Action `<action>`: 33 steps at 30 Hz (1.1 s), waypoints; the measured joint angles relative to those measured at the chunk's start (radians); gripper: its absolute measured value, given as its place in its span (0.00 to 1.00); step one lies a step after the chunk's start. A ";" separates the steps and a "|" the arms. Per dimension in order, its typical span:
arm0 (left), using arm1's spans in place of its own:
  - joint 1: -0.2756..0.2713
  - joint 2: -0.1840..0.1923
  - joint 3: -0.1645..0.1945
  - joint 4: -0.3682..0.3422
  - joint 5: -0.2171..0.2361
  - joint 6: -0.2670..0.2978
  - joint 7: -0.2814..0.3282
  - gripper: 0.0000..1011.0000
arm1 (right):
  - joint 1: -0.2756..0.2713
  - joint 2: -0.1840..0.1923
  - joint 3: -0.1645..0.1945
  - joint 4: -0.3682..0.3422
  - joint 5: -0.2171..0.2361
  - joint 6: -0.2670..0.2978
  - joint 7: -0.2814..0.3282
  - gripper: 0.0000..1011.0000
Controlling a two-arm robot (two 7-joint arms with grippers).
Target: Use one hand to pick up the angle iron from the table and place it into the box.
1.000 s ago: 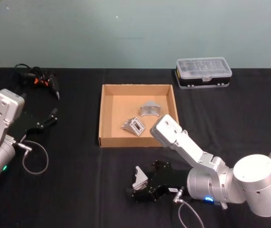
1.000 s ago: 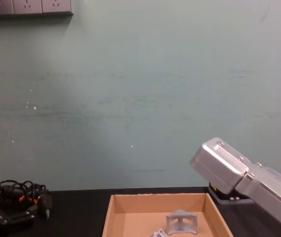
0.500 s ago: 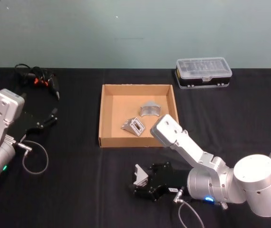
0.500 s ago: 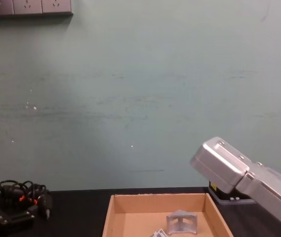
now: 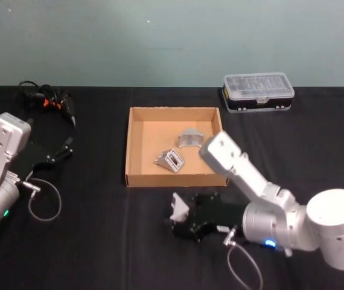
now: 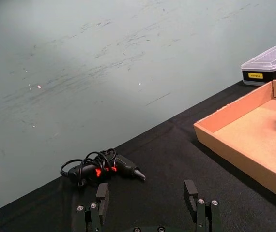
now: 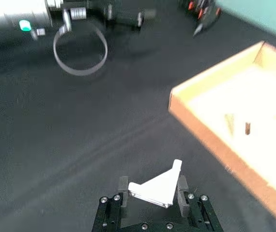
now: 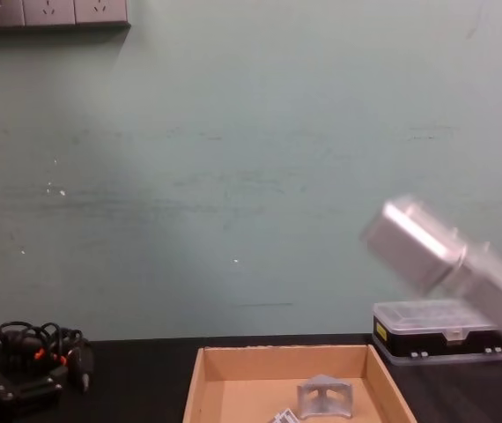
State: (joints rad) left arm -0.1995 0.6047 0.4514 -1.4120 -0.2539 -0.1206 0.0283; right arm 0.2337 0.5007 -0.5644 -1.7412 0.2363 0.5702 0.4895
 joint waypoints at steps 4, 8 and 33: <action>0.000 0.000 0.000 0.000 0.000 0.000 0.000 1.00 | 0.012 0.001 0.031 -0.041 0.018 -0.006 -0.008 0.58; 0.000 0.000 0.000 0.000 0.000 0.000 0.000 1.00 | 0.043 -0.011 0.051 -0.040 0.029 -0.004 -0.020 0.58; 0.000 0.000 0.000 0.000 0.000 0.000 0.000 1.00 | 0.272 -0.160 0.049 0.333 0.005 0.043 -0.085 0.58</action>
State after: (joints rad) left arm -0.1996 0.6047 0.4514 -1.4120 -0.2539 -0.1205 0.0283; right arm 0.5058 0.3408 -0.5159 -1.4079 0.2411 0.6135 0.4042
